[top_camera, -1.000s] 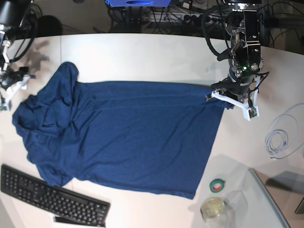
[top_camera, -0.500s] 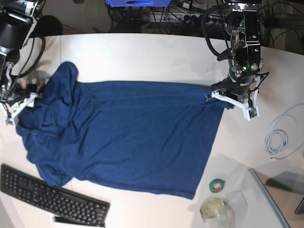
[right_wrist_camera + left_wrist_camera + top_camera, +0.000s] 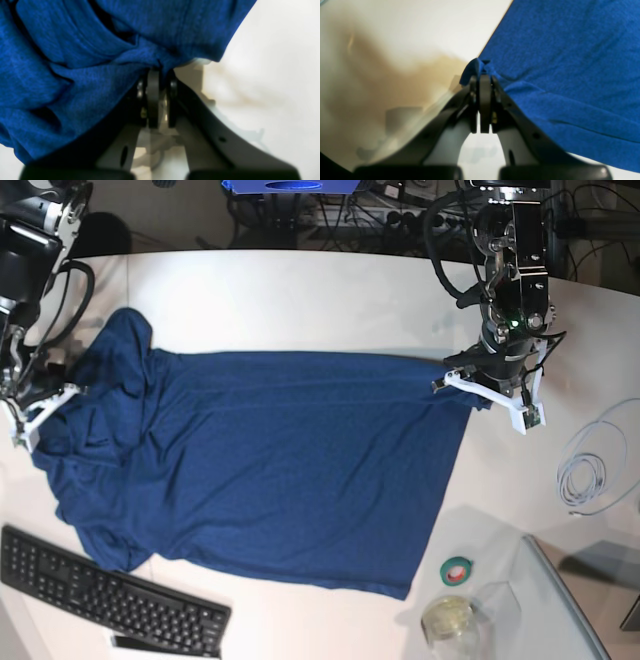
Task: Layout the t-shirt on the table in an organized manner, then fold the t-shirt properly
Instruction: 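Grasp the shirt shoulder edge with the right gripper and pull it outward, then drag the shoulder edge with the right gripper away from the left gripper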
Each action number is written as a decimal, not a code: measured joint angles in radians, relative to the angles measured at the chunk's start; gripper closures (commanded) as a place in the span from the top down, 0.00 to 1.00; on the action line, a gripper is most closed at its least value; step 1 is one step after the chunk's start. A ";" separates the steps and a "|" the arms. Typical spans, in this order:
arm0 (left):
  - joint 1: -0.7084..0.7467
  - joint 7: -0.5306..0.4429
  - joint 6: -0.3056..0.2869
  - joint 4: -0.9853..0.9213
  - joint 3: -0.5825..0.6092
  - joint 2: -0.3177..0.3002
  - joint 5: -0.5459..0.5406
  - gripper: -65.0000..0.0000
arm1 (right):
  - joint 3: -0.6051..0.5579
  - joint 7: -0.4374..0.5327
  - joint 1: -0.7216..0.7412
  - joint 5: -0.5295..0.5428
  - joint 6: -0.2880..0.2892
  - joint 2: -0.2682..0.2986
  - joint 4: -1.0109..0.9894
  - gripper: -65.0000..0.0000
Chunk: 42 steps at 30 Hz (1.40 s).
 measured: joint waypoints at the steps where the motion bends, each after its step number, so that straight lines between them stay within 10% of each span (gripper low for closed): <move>1: 0.002 0.000 0.000 0.000 0.000 0.001 0.000 0.00 | 0.000 0.002 -0.011 0.003 0.000 0.001 0.009 0.04; 19: 0.069 0.000 0.000 0.021 0.006 0.008 -0.004 0.00 | 0.174 -0.287 -0.402 -0.019 0.001 -0.058 0.659 0.04; 30: 0.074 0.000 0.000 0.024 0.009 0.007 -0.004 0.00 | 0.137 -0.292 -0.440 -0.002 0.000 -0.151 0.653 0.06; 38: 0.074 0.000 0.000 0.024 0.002 0.006 -0.004 0.00 | 0.132 -0.299 -0.468 -0.014 -0.010 -0.150 0.854 0.55; 42: 0.073 0.000 0.000 0.024 0.001 0.006 -0.004 0.00 | 0.035 -0.295 -0.402 -0.008 0.003 -0.113 0.835 0.59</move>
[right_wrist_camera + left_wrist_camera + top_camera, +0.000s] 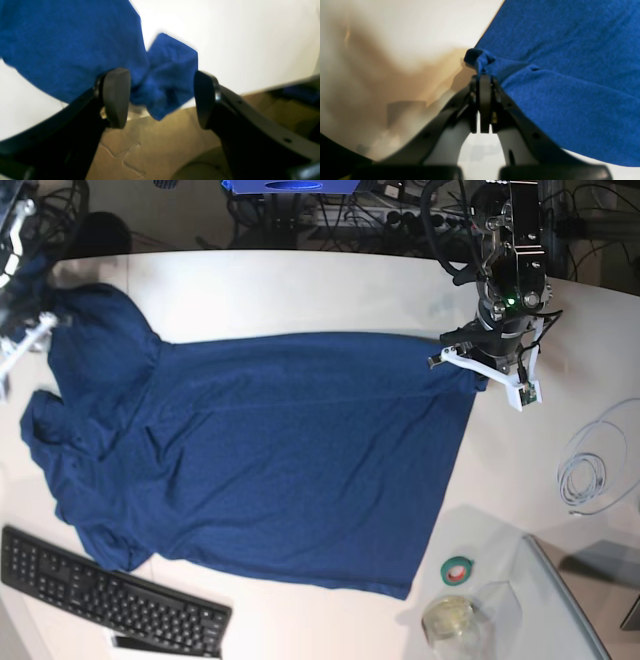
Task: Layout the t-shirt on the table in an organized manner, then fold the t-shirt properly
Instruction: 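Drag the shoulder edge with the right gripper away from the left gripper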
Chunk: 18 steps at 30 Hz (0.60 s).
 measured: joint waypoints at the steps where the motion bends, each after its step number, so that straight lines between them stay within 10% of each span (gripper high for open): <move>1: 0.000 0.000 0.000 0.000 0.000 0.000 0.001 0.00 | -0.030 0.007 0.032 0.010 0.006 0.014 -0.047 0.59; 14: 0.000 0.000 0.000 0.000 0.000 0.000 0.000 0.00 | -0.068 0.219 0.275 -0.003 -0.013 0.080 -0.643 0.57; 18: 0.001 0.000 0.000 0.000 0.000 -0.002 0.001 0.00 | -0.069 0.274 0.278 0.020 -0.003 0.087 -0.693 0.17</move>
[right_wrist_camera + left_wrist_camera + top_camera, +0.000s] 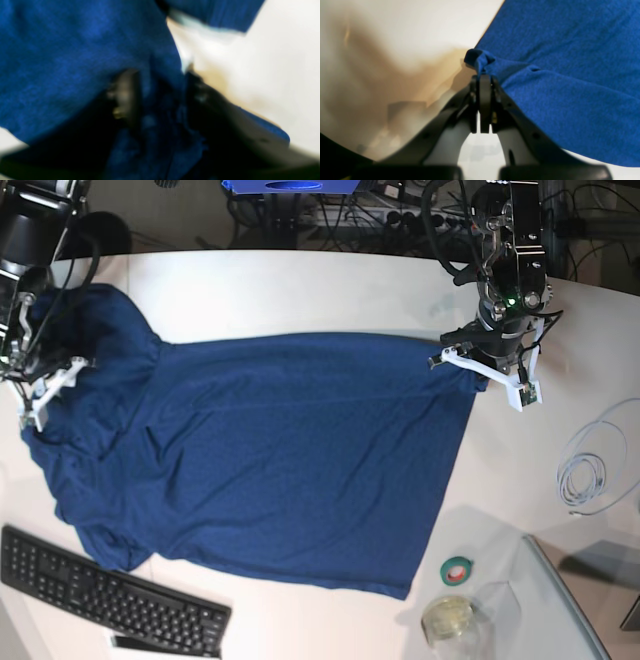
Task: Layout the t-shirt on the table in an organized manner, then fold the t-shirt properly
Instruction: 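Drag the shoulder edge with the right gripper away from the left gripper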
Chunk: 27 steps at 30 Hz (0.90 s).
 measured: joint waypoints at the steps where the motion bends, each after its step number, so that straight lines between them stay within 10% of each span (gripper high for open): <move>1: 0.000 0.000 0.000 0.000 0.000 0.001 0.000 0.00 | 0.000 0.000 0.000 -0.002 0.000 0.001 0.000 0.04; 27: 0.047 0.000 0.000 0.056 0.000 0.002 -0.004 0.00 | 0.077 -0.178 -0.349 -0.010 0.003 -0.092 0.442 0.00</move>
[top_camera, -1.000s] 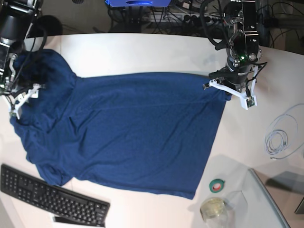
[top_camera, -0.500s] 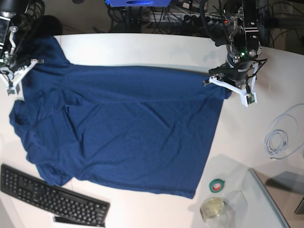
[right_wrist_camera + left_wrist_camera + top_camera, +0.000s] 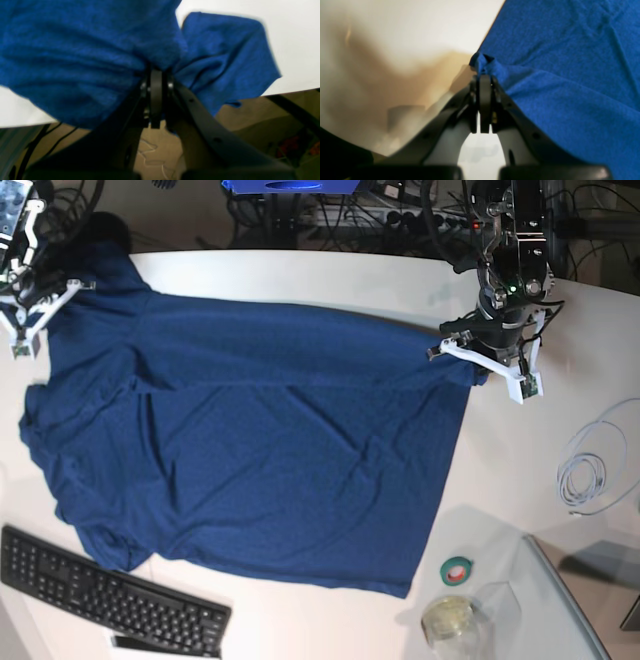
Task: Layout the t-shirt on the table in an organized manner, then fold the t-shirt properly
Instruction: 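Drag the shoulder edge with the right gripper away from the left gripper, then hold both shoulder corners and stretch the shirt taut between grippers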
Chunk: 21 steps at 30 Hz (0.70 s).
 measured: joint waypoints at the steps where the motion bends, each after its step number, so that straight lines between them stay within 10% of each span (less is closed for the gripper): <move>1: 0.000 0.000 0.000 0.000 0.000 0.000 0.000 0.00 | 0.000 -0.004 -0.013 0.000 0.000 -0.001 0.000 0.00; 16: 0.109 -0.001 -0.003 0.021 0.008 -0.001 0.007 0.00 | 0.095 0.120 -0.131 -0.011 0.001 -0.093 0.269 0.00; 21: 0.124 -0.004 0.000 0.023 0.009 -0.002 0.007 0.00 | 0.091 0.099 -0.116 -0.017 0.085 -0.162 0.383 0.00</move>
